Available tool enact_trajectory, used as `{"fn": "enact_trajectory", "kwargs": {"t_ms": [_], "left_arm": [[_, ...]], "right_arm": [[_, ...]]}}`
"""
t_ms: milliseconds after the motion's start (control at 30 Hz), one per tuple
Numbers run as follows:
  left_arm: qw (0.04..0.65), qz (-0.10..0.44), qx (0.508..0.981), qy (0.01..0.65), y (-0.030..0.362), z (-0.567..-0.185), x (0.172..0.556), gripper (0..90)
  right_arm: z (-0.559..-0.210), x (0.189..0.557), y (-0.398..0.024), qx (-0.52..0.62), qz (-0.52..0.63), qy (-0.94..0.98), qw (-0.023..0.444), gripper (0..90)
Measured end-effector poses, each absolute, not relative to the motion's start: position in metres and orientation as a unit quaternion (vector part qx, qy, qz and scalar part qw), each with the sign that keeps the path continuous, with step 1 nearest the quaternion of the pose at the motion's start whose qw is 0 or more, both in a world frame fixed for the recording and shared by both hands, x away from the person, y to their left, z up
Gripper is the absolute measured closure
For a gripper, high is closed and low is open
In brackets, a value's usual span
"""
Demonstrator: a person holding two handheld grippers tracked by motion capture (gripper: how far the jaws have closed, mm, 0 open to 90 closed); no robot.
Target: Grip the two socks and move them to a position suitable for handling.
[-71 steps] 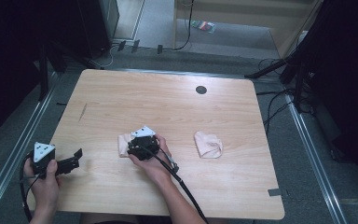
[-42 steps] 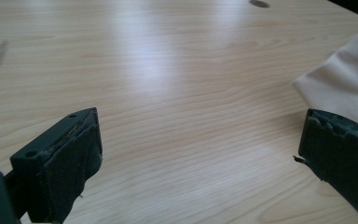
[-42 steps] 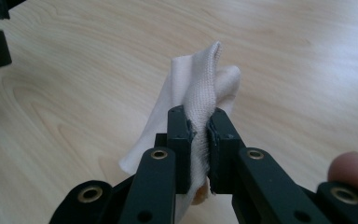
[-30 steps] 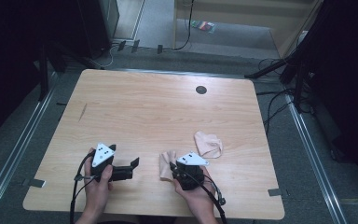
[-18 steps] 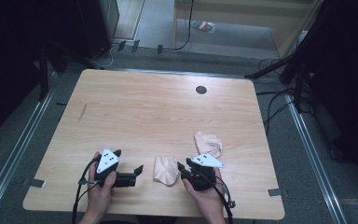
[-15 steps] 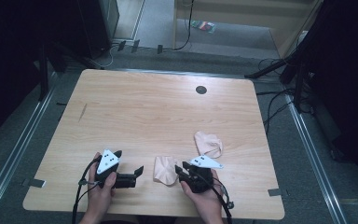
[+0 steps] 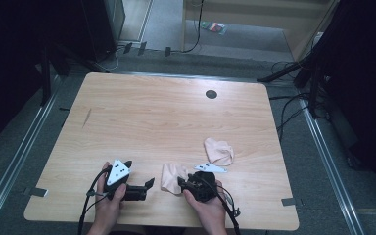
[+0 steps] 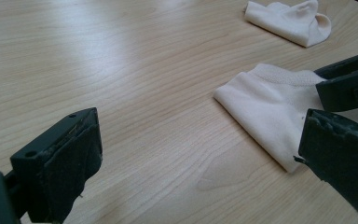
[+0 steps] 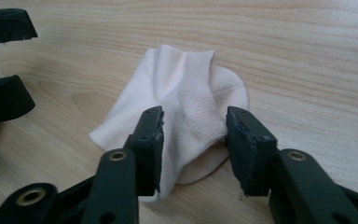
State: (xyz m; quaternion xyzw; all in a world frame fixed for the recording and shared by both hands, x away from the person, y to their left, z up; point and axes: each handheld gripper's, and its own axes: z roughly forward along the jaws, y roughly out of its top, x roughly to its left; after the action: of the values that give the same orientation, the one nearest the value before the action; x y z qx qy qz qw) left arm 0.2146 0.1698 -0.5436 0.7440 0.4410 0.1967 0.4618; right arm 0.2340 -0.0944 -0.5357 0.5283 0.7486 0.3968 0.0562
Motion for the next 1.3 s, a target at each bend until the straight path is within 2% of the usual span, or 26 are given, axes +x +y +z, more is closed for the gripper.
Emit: {"fn": "enact_trajectory", "kwargs": {"t_ms": [233, 367, 600, 767, 967, 1100, 1167, 1233, 1300], "left_arm": [[0.461, 0.196, 0.745, 0.44, 0.169, -0.544, 0.214, 0.0], [0.46, 0.193, 0.748, 0.438, 0.167, -0.545, 0.213, 0.0], [0.462, 0.18, 0.757, 0.427, 0.159, -0.546, 0.211, 0.0], [0.468, 0.146, 0.771, 0.406, 0.147, -0.545, 0.209, 0.0], [0.453, 0.133, 0.779, 0.413, 0.13, -0.546, 0.21, 0.0], [0.441, 0.131, 0.774, 0.435, 0.126, -0.546, 0.214, 10.0], [0.437, 0.131, 0.77, 0.446, 0.125, -0.546, 0.215, 18.1], [0.439, 0.126, 0.774, 0.438, 0.126, -0.547, 0.216, 31.8], [0.445, 0.126, 0.779, 0.423, 0.126, -0.546, 0.214, 51.8]], "right_arm": [[-0.531, 0.229, -0.092, 0.515, 0.404, 0.752, 0.081, 73.5], [-0.528, 0.226, -0.091, 0.495, 0.418, 0.755, 0.098, 78.8], [-0.519, 0.225, -0.089, 0.484, 0.44, 0.748, 0.109, 83.2], [-0.503, 0.227, -0.085, 0.467, 0.464, 0.745, 0.104, 83.5], [-0.488, 0.223, -0.077, 0.45, 0.485, 0.744, 0.096, 83.7], [-0.481, 0.221, -0.076, 0.443, 0.496, 0.741, 0.09, 83.7], [-0.477, 0.219, -0.076, 0.439, 0.502, 0.74, 0.088, 83.7], [-0.474, 0.217, -0.076, 0.436, 0.506, 0.739, 0.086, 83.7], [-0.472, 0.216, -0.076, 0.434, 0.513, 0.737, 0.08, 83.8]]}}
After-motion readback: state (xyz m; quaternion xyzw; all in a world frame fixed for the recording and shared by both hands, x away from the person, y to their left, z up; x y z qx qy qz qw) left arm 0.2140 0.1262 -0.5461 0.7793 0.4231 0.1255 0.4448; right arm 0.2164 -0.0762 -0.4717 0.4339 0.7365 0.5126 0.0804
